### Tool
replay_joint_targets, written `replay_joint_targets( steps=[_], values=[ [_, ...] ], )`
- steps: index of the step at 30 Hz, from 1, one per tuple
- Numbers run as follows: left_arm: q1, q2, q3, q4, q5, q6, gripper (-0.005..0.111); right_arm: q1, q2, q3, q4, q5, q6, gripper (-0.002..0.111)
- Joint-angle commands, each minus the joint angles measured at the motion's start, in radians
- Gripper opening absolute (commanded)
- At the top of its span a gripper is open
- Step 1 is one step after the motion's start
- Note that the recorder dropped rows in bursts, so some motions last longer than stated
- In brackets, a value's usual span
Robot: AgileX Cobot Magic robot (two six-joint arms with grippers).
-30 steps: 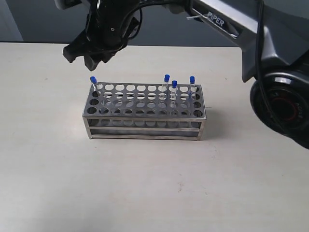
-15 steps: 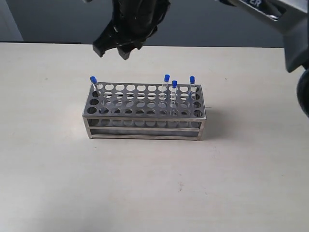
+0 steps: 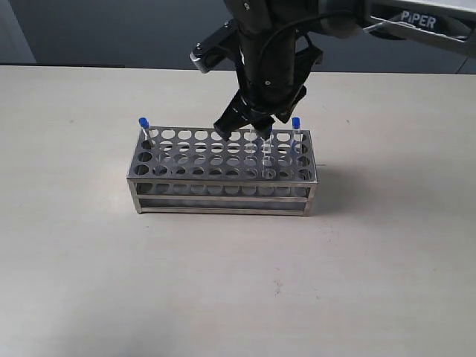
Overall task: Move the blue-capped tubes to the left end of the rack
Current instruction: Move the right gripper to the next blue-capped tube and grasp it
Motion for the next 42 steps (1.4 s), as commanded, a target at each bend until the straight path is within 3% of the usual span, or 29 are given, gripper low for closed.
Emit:
replay_joint_targets(
  steps=[1, 19, 22, 27, 42],
  values=[
    [-0.004, 0.003, -0.005, 0.001, -0.007, -0.001, 0.001, -0.006, 0.002, 0.005, -0.025, -0.041, 0.009, 0.040],
    [-0.004, 0.003, -0.005, 0.001, -0.007, -0.001, 0.001, -0.069, 0.065, 0.005, -0.044, -0.099, 0.029, 0.039],
    [-0.004, 0.003, -0.005, 0.001, -0.007, -0.001, 0.001, -0.072, 0.071, 0.005, -0.011, -0.103, 0.027, 0.029],
    [-0.004, 0.003, -0.005, 0.001, -0.007, -0.001, 0.001, -0.072, 0.071, 0.005, 0.013, -0.106, 0.013, -0.001],
    [-0.004, 0.003, -0.005, 0.001, -0.007, -0.001, 0.001, -0.072, 0.019, 0.005, 0.044, -0.008, 0.004, -0.001]
  ],
)
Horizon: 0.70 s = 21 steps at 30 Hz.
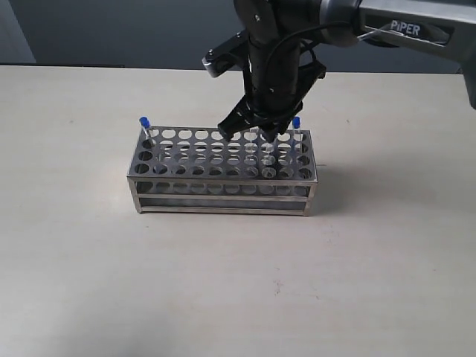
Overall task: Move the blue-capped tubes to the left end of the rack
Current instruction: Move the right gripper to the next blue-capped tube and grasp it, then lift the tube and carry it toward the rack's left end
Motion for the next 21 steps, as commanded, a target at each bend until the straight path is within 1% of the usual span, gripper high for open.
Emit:
replay_joint_targets(
  steps=[1, 7, 21],
  values=[
    [-0.004, 0.003, -0.005, 0.001, -0.007, -0.001, 0.001, -0.010, -0.046, 0.002, -0.011, 0.034, -0.018, -0.001],
    [-0.004, 0.003, -0.005, 0.001, -0.007, -0.001, 0.001, 0.020, -0.106, 0.002, -0.011, 0.036, -0.026, -0.001],
    [-0.004, 0.003, -0.005, 0.001, -0.007, -0.001, 0.001, 0.076, -0.166, 0.000, -0.019, 0.036, -0.028, -0.001]
  ],
)
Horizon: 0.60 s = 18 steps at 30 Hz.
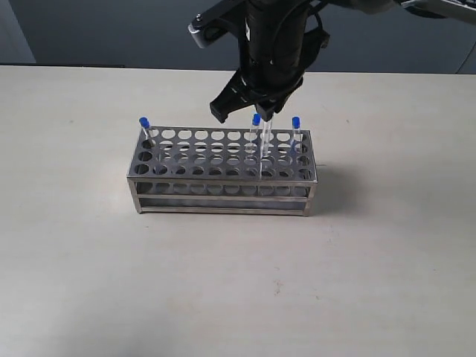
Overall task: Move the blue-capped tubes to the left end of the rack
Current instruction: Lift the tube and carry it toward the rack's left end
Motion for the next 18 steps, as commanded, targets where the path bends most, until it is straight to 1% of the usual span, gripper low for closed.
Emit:
replay_joint_targets(
  steps=[1, 6, 10, 14, 18],
  values=[
    [-0.004, 0.003, -0.005, 0.001, -0.007, -0.001, 0.001, 0.029, -0.042, 0.000, -0.017, 0.001, -0.007, -0.001],
    [-0.004, 0.003, -0.005, 0.001, -0.007, -0.001, 0.001, 0.077, -0.075, 0.000, -0.028, -0.003, -0.050, -0.001],
    [-0.004, 0.003, -0.005, 0.001, -0.007, -0.001, 0.001, 0.094, -0.075, -0.003, 0.000, -0.096, -0.095, -0.001],
    [-0.004, 0.003, -0.005, 0.001, -0.007, -0.001, 0.001, 0.094, -0.069, -0.067, 0.128, -0.199, -0.205, -0.001],
    [-0.004, 0.003, -0.005, 0.001, -0.007, -0.001, 0.001, 0.094, 0.027, -0.209, 0.208, -0.156, -0.284, -0.001]
  ],
)
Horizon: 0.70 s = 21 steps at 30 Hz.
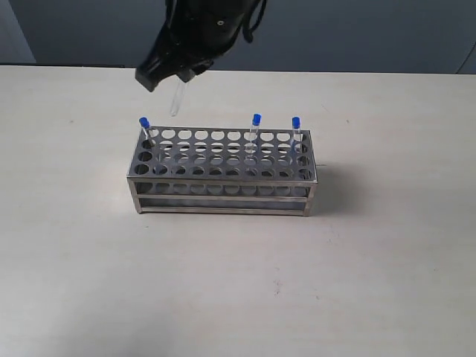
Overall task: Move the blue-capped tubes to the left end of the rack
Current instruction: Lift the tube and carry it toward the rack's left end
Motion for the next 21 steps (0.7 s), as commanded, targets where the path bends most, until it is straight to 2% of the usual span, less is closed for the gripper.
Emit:
replay_joint_targets(
  steps=[1, 9, 21],
  values=[
    [-0.004, 0.003, -0.005, 0.001, -0.007, -0.001, 0.001, 0.001, 0.092, -0.116, 0.055, 0.032, -0.068, -0.001],
    [-0.004, 0.003, -0.005, 0.001, -0.007, -0.001, 0.001, 0.001, 0.235, -0.306, 0.107, 0.170, -0.103, -0.001],
    [-0.004, 0.003, -0.005, 0.001, -0.007, -0.001, 0.001, 0.001, 0.298, -0.329, 0.109, 0.149, -0.114, -0.001]
  ],
)
